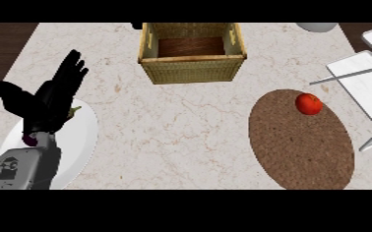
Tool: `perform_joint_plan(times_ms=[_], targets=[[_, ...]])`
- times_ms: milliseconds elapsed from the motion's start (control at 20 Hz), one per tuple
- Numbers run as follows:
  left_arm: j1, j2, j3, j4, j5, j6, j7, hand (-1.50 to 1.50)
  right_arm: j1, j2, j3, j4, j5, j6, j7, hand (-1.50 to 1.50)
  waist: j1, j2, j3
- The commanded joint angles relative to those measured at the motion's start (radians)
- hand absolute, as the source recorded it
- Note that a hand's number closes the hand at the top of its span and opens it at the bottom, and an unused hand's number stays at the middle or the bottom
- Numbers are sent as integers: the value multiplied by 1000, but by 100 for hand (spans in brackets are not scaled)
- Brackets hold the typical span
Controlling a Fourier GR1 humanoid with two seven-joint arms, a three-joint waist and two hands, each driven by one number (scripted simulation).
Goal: Pick the lemon from the placemat and place it in the tiered shelf
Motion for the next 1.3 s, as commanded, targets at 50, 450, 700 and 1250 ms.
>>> perform_joint_plan(times_ms=[50,450,700,1250], targets=[[10,-32,-37,-75,-38,40,43,0,-29,-57,10,149,72,-136,15,-150,7,0,0],[-9,33,33,-49,13,-32,68,0,-120,-124,6,381,9,-326,-206,-150,8,0,0],[-4,-45,-20,-39,-27,7,35,0,-120,-284,-50,624,-69,-308,-342,-150,4,0,1],[-12,-14,26,12,-16,-15,15,0,58,-621,-214,987,-239,120,-365,-150,-12,-1,2]])
